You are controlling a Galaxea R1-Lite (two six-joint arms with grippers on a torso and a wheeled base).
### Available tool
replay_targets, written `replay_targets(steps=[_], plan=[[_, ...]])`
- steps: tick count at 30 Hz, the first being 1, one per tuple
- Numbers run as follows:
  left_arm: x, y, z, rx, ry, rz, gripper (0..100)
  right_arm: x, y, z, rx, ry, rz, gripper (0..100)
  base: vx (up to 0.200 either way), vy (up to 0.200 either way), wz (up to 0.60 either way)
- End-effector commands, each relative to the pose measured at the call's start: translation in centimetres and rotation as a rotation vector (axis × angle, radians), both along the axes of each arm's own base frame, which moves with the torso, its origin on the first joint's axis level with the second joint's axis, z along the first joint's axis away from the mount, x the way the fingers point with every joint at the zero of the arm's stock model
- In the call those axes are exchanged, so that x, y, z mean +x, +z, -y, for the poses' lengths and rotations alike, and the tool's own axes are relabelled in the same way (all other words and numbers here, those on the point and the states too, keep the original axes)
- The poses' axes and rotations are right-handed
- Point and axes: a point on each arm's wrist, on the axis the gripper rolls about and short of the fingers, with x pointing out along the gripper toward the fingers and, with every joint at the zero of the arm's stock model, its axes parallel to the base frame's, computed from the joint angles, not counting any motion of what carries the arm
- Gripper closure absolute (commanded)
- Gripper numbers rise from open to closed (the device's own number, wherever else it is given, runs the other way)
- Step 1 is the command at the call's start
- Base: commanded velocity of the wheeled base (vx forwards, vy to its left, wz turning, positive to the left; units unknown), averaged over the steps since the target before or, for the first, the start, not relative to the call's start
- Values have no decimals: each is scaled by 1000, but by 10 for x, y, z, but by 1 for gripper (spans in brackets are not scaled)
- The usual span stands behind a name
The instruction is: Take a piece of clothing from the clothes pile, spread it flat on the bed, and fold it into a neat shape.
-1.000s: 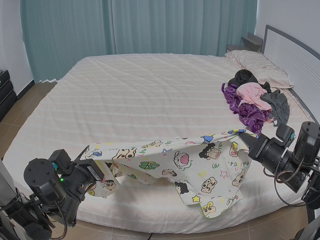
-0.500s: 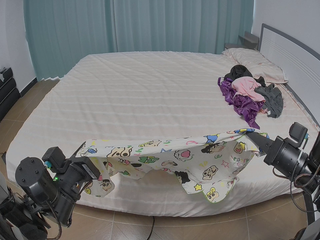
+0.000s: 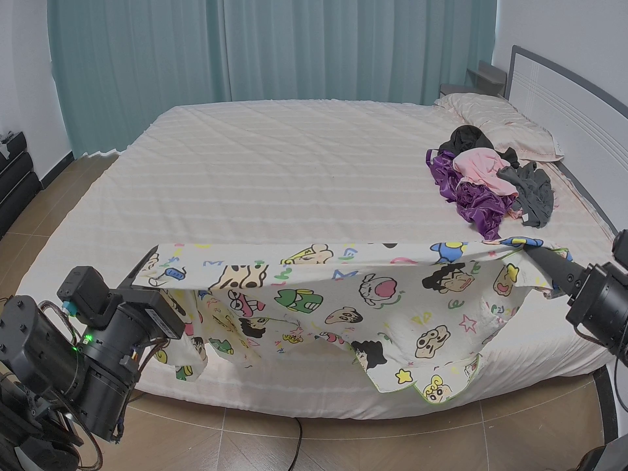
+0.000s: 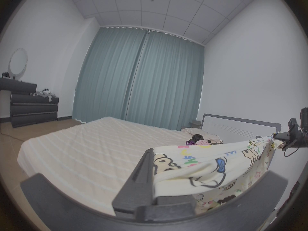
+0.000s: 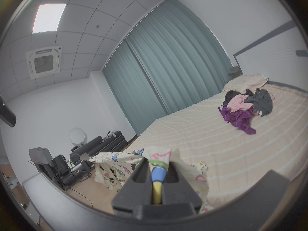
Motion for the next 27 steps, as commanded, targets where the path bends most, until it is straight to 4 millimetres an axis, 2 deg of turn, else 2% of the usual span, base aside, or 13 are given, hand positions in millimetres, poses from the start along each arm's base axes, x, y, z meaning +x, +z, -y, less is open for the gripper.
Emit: replay_targets(steps=[1, 4, 10, 17, 21, 27], plan=[[-1, 21, -1, -14, 11, 90, 100, -20, 32, 14, 28, -8, 125, 100, 0, 0, 0], [-3, 36, -2, -47, 16, 147, 100, -32, 46, 22, 13, -27, 148, 100, 0, 0, 0], [-7, 47, -5, -31, 22, 167, 100, -47, 65, 33, 27, -54, 184, 100, 0, 0, 0], [-13, 72, -11, -23, 22, 158, 100, -54, 79, 38, 25, -59, 215, 100, 0, 0, 0], [-13, 80, -11, -23, 28, 156, 100, -56, 87, 39, 29, -54, 222, 100, 0, 0, 0], [-11, 79, -10, -16, 35, 147, 100, -59, 92, 40, 23, -43, 228, 100, 0, 0, 0]])
